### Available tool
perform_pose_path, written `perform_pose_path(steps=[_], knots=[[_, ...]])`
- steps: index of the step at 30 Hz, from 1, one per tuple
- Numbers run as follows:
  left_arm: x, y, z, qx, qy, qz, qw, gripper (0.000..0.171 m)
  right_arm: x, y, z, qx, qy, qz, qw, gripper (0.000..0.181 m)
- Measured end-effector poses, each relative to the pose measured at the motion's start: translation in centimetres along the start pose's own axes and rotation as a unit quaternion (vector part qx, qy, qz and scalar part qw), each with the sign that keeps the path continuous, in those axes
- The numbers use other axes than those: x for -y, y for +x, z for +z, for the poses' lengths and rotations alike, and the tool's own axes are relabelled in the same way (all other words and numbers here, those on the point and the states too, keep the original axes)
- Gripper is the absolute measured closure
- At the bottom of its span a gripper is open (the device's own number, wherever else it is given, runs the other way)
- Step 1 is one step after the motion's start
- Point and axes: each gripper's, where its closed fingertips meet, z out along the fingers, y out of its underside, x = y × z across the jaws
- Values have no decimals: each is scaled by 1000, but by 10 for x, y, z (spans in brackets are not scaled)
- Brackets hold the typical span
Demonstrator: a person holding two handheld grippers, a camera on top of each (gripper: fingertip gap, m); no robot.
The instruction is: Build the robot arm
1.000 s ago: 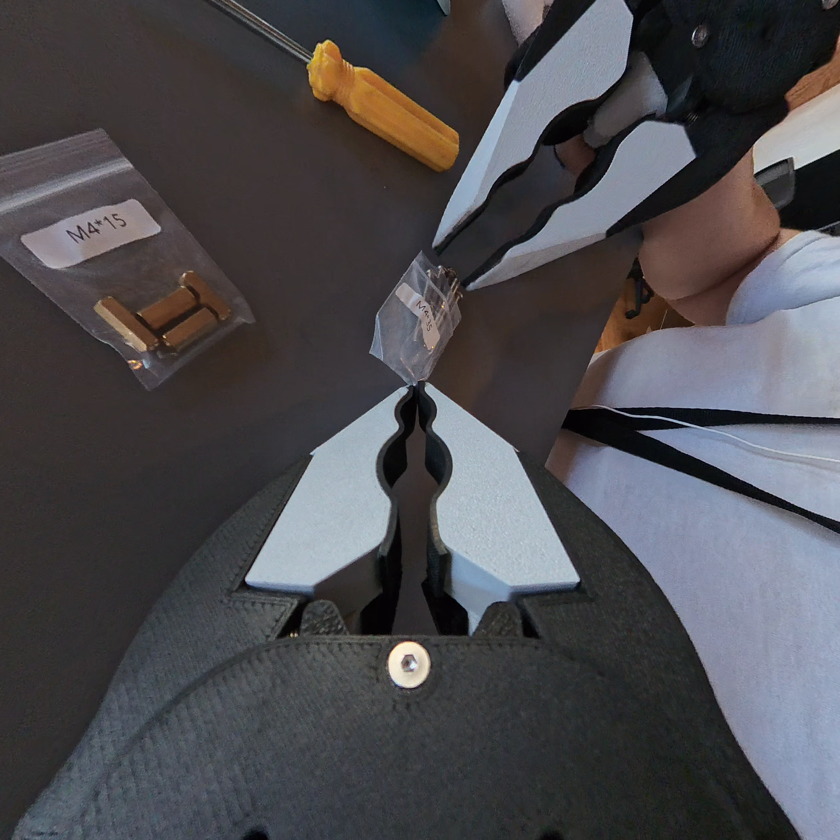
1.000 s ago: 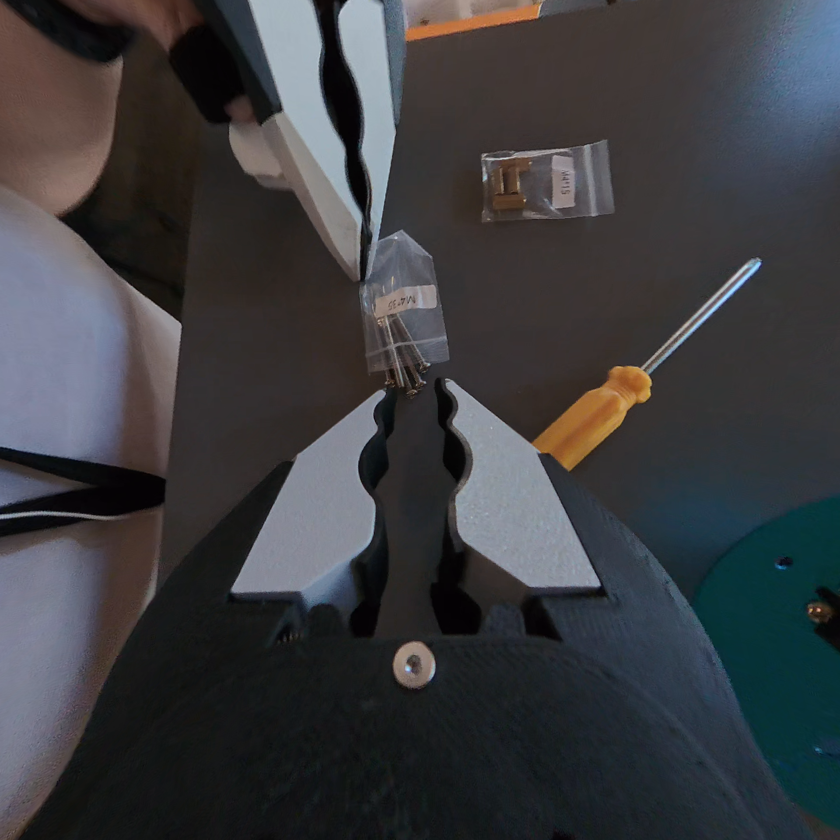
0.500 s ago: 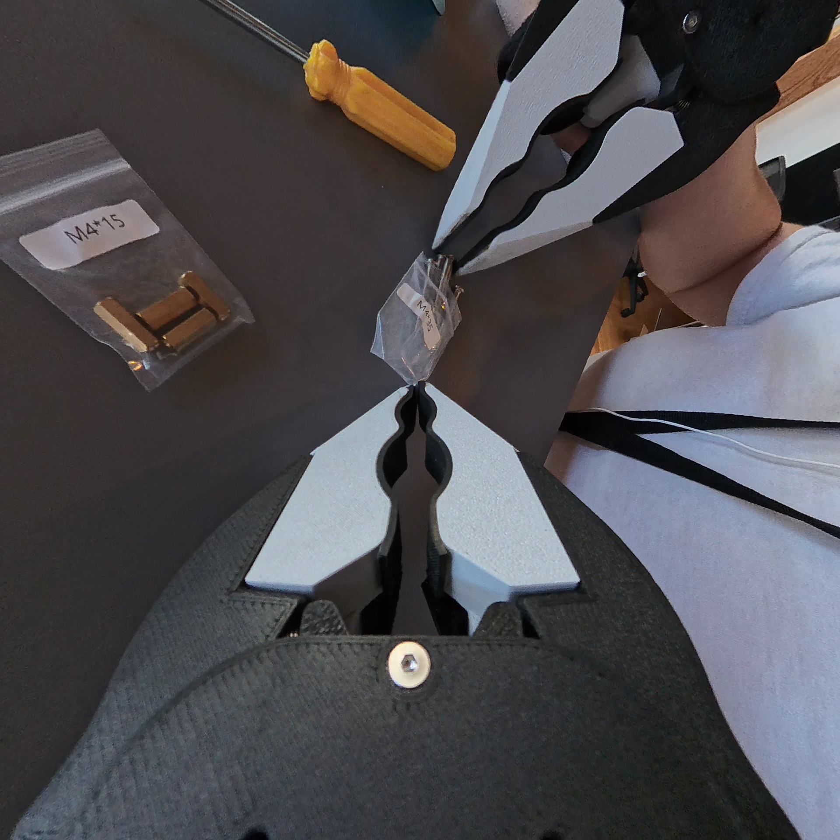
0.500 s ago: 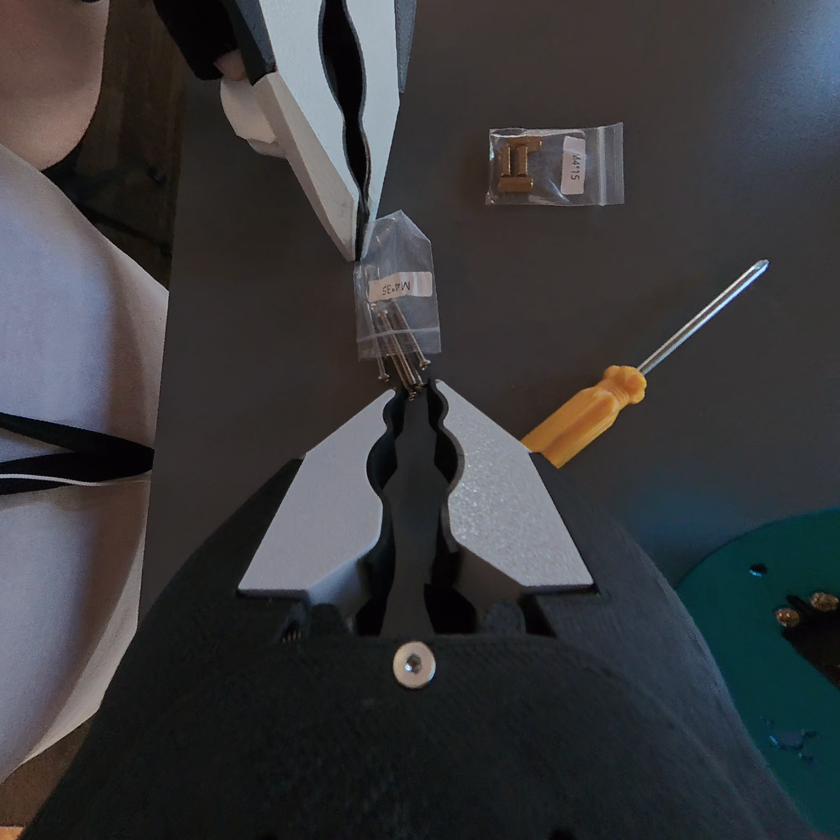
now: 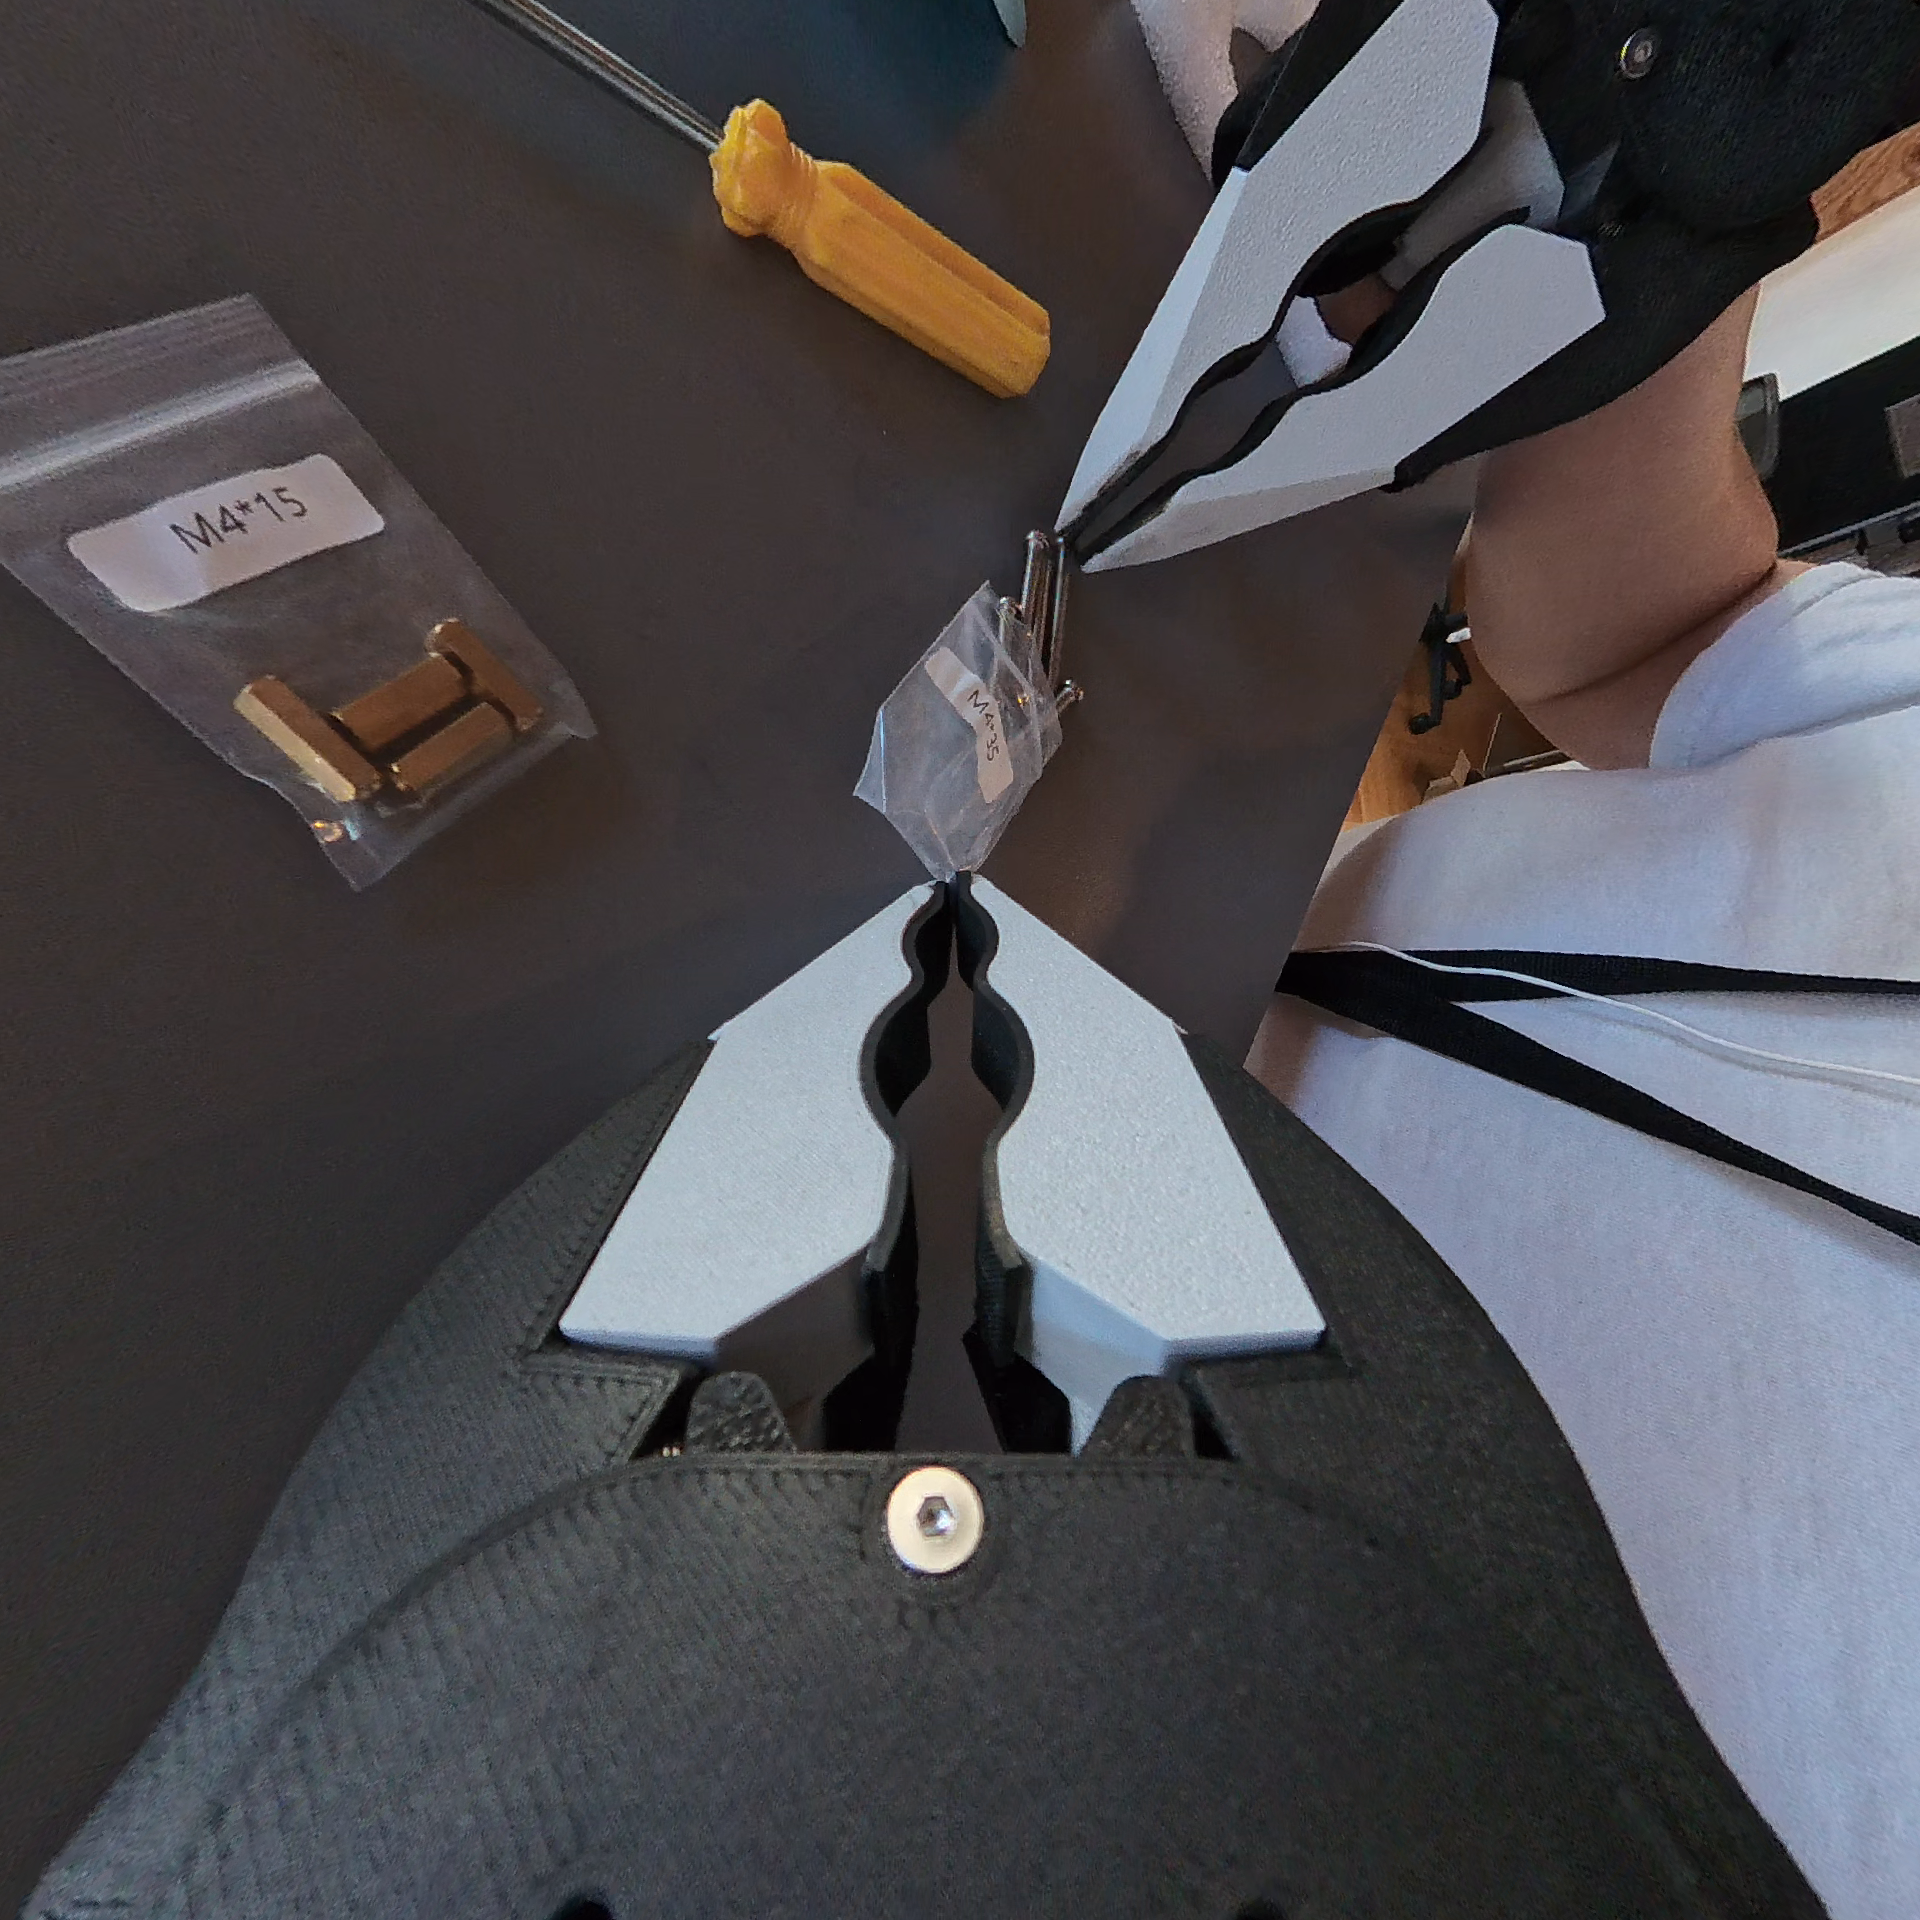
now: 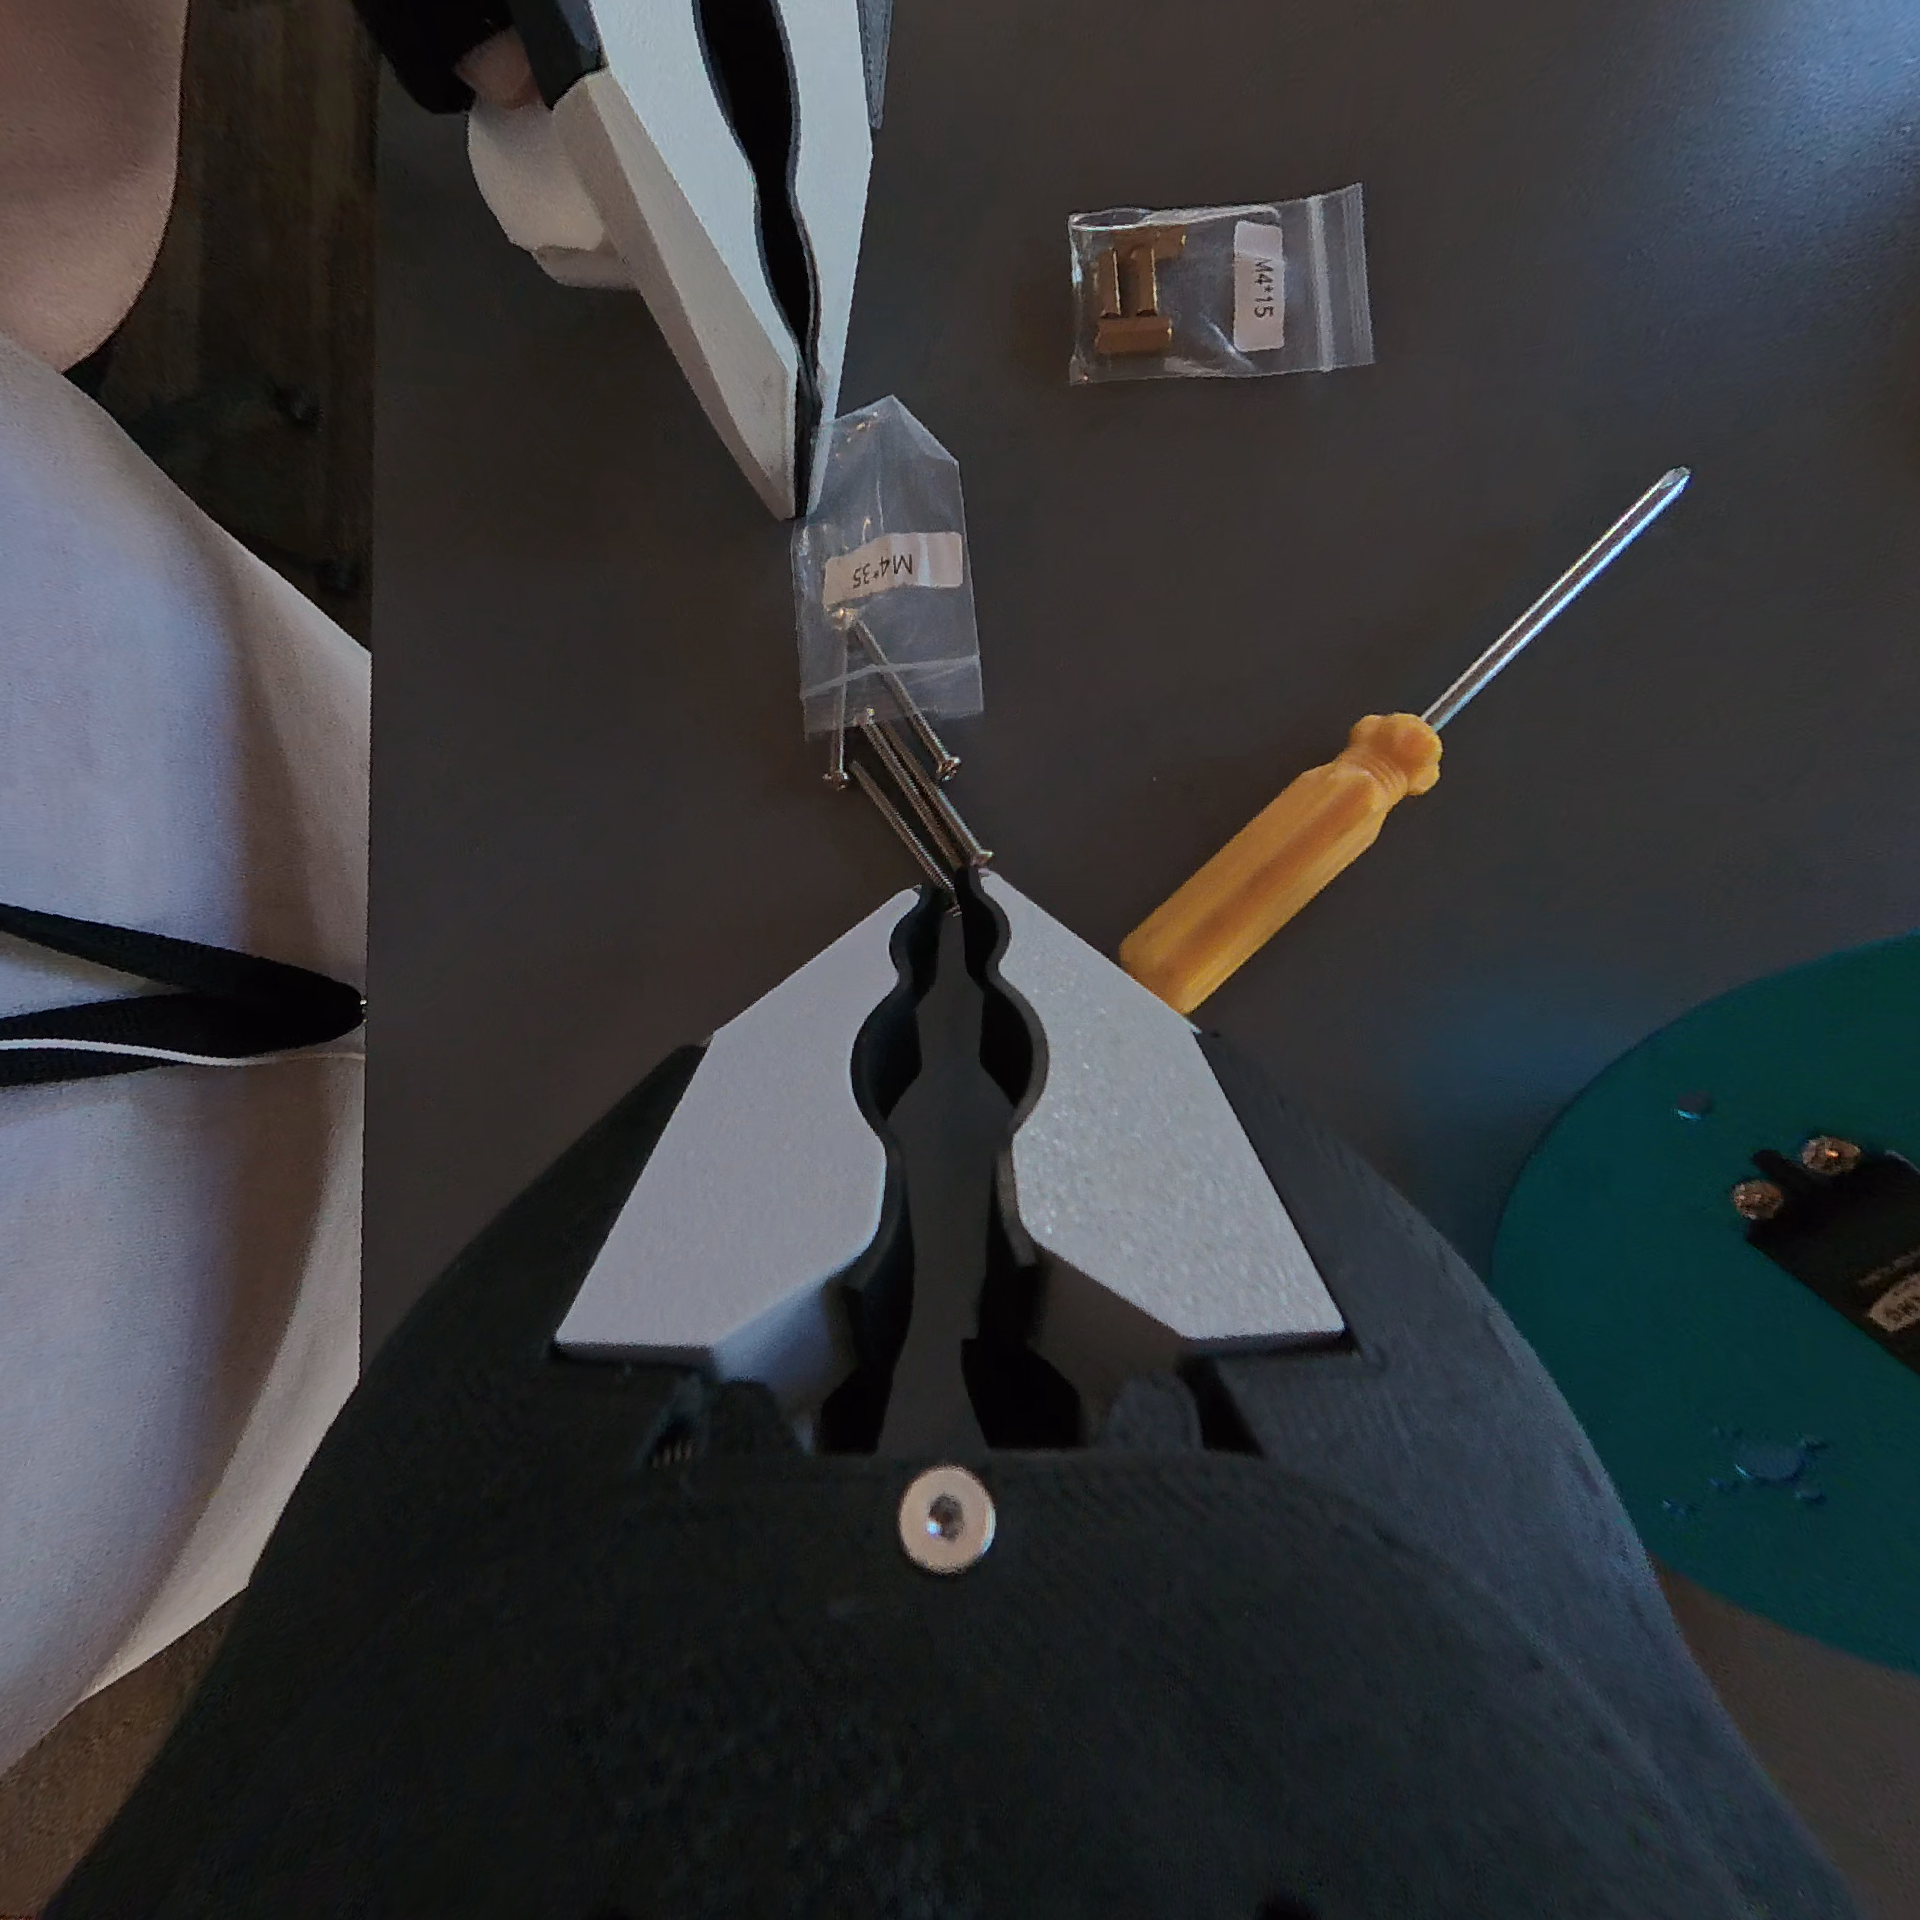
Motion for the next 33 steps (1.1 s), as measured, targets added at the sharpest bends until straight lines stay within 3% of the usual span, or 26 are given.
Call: perform_pose_path(steps=[9, 15, 28, 33], knots=[[0, 0, 0, -2, 1, -3, 1000, 171, 13, -5, 2, 18, 28, -38, 999, 162], [0, 0, 0, -2, 3, -2, 1000, 171, 5, -5, 9, 32, -5, -46, 998, 162], [0, -1, 0, -7, 4, -3, 1000, 171, -1, -6, 5, 41, -6, -31, 999, 170], [0, 0, 0, -7, 3, -3, 1000, 171, -3, -5, -4, 32, -4, -28, 999, 163]])
